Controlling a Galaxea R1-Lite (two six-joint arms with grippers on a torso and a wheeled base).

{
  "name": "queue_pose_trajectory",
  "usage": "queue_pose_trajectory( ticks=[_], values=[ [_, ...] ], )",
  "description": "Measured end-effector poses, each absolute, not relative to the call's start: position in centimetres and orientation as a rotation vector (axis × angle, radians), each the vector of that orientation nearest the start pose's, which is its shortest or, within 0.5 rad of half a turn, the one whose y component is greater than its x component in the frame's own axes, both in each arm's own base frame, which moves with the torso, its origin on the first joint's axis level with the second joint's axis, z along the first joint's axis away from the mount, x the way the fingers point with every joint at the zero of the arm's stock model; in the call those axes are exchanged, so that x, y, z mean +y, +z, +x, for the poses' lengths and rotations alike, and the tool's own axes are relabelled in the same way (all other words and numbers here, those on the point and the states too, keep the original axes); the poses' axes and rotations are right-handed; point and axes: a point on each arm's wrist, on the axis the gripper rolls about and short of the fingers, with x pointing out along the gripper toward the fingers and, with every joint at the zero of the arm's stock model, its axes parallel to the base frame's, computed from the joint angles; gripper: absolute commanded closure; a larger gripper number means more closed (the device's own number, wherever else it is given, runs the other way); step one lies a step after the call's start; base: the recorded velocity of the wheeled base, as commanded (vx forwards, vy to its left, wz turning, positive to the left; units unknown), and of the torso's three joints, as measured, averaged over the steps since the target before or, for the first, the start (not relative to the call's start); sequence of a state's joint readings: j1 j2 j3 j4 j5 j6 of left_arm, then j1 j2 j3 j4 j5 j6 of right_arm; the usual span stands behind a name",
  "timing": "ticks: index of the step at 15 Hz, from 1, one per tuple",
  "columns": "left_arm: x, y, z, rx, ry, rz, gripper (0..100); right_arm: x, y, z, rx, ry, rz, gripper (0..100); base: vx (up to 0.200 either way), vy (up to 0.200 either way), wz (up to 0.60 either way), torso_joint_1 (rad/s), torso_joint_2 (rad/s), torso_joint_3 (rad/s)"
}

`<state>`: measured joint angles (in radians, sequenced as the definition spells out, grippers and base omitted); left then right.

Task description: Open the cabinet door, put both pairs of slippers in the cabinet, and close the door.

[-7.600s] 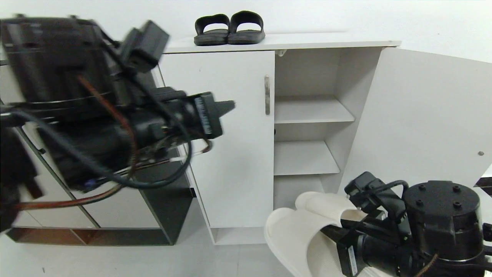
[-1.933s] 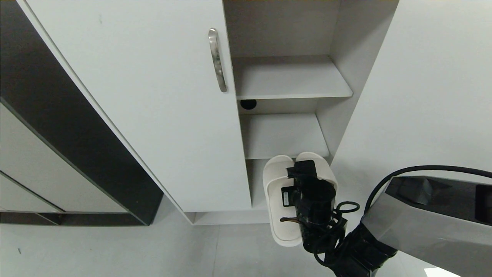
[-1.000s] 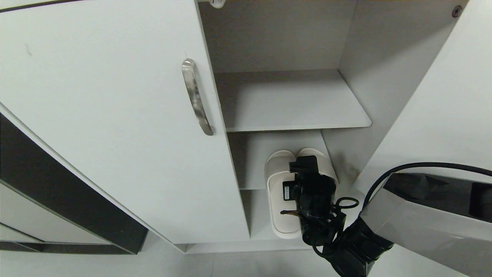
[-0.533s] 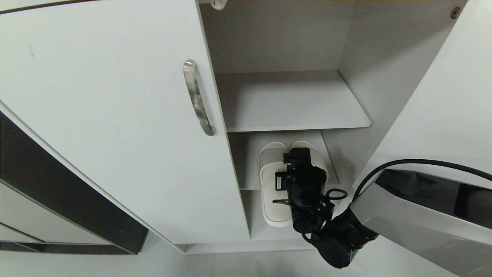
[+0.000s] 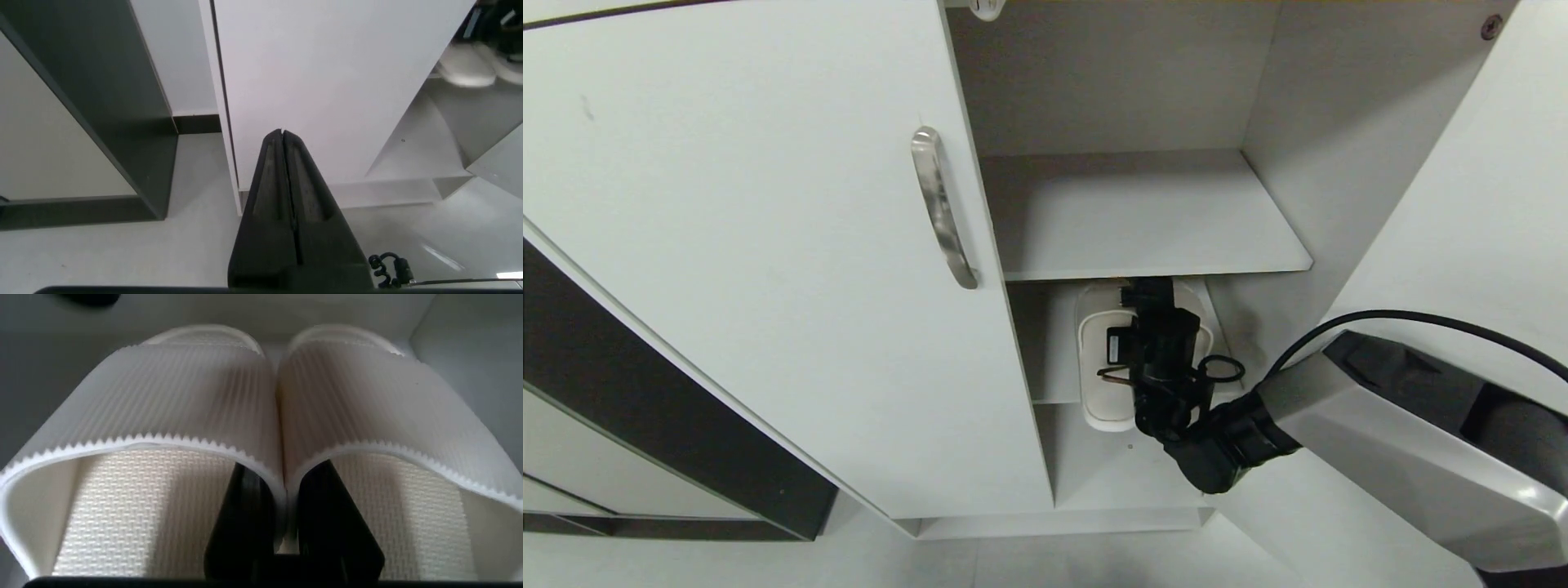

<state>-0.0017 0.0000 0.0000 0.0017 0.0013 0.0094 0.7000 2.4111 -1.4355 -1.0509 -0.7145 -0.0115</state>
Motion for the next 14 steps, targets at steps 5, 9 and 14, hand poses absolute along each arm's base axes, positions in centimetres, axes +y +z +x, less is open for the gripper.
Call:
queue_pose_trajectory(
  ticks=[5,9,14],
  values=[
    [0.0,7.5,-2.3,0.002,0.000,0.009,100,29.8,11.7,40.3,-0.095,-0.043,0.065,100,0.000,0.000,0.00,0.000,0.00,0.000],
    [0.0,7.5,-2.3,0.002,0.000,0.009,100,30.0,11.2,41.6,-0.096,-0.051,0.065,100,0.000,0.000,0.00,0.000,0.00,0.000],
    [0.0,7.5,-2.3,0.002,0.000,0.009,100,30.0,9.6,42.3,-0.070,-0.059,0.043,100,0.000,0.000,0.00,0.000,0.00,0.000]
  ],
)
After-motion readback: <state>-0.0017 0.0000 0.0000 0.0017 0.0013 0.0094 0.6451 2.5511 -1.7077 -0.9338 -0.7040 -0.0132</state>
